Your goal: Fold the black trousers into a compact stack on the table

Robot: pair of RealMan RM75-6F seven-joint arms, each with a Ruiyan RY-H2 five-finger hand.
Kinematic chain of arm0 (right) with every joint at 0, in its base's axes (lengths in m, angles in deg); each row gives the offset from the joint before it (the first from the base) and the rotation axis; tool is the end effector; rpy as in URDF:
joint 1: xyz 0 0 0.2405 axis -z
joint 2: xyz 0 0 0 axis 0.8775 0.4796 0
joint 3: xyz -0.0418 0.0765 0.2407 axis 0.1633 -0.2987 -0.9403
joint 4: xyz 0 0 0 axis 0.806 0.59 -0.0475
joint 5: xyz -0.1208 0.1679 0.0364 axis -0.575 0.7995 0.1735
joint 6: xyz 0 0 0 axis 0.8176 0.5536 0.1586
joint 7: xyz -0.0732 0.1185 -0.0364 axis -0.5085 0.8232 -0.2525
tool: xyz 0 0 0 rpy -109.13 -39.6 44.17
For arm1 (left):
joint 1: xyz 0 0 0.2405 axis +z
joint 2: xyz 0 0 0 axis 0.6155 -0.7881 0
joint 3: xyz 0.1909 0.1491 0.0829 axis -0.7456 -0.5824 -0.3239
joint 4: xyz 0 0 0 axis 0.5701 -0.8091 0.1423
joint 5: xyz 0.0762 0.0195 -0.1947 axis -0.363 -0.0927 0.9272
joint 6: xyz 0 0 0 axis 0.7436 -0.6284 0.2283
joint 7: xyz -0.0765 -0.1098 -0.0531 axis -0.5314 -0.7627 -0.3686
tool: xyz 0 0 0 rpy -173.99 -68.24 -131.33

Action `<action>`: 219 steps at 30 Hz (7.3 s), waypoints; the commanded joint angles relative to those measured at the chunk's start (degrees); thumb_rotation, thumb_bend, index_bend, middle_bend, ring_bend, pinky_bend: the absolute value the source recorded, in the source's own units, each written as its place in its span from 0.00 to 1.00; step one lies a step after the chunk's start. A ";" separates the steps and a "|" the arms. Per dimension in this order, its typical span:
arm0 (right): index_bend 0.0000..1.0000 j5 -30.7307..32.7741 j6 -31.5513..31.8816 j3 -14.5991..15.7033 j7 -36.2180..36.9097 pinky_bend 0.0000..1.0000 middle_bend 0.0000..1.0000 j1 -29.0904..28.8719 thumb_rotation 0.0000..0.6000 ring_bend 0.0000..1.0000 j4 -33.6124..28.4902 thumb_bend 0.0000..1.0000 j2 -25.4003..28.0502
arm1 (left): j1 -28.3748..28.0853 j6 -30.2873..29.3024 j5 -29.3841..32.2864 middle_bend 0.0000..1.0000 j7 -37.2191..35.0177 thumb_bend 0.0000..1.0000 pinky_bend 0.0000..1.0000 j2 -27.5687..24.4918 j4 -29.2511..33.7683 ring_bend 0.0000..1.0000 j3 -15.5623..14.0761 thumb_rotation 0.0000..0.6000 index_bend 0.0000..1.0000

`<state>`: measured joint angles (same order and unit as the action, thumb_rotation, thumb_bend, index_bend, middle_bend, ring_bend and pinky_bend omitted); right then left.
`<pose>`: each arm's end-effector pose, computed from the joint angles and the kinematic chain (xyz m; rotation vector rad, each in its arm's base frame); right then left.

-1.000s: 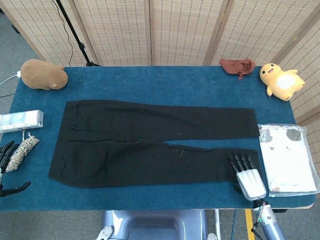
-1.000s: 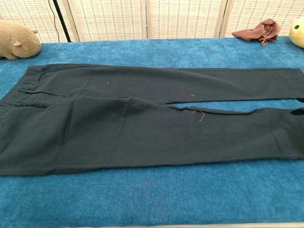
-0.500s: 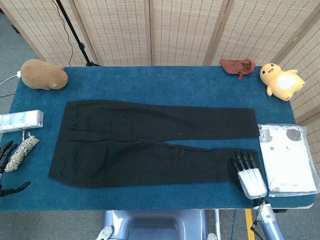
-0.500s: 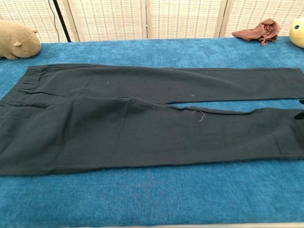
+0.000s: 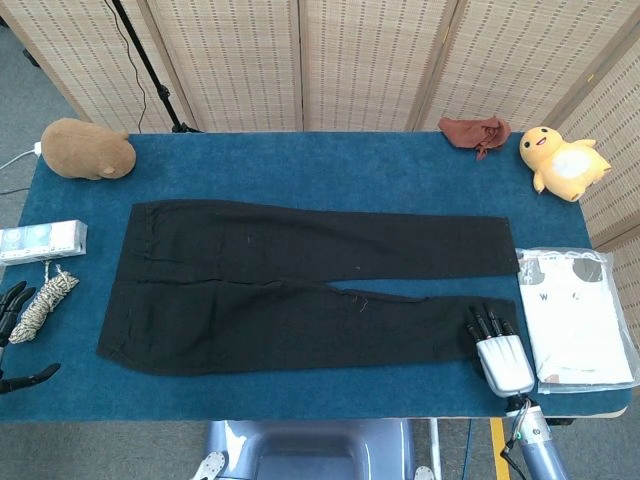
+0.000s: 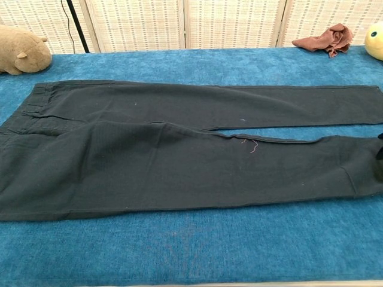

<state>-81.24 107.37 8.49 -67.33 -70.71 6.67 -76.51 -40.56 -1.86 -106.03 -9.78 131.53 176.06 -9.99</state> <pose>-0.3339 -0.1979 0.0082 1.6631 -0.6412 0.7550 -0.3312 0.1538 0.1795 -1.3579 -1.1042 -1.0592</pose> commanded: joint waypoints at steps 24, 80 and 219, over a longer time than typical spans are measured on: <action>0.57 -0.98 4.16 -0.06 7.86 0.47 0.39 -0.46 1.00 0.26 7.90 0.49 -3.92 | -0.28 -1.20 -2.93 0.00 4.60 0.00 0.00 2.43 -1.14 0.00 -0.43 1.00 0.00; 0.59 0.71 4.14 -0.56 9.00 0.48 0.41 -0.46 1.00 0.27 2.17 0.54 -1.41 | -8.53 2.78 -13.75 0.09 -8.79 0.26 0.04 34.38 -61.74 0.00 -9.70 1.00 0.00; 0.63 21.73 -42.52 -18.54 19.05 0.48 0.44 -38.35 1.00 0.29 39.34 0.54 -11.80 | -41.95 44.06 17.97 0.60 2.87 0.53 0.53 22.89 -37.75 0.42 14.26 1.00 0.62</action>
<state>-59.84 65.24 -9.78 -48.34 -108.76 45.65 -88.08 -82.42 42.24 -88.05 -6.88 154.38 138.39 4.18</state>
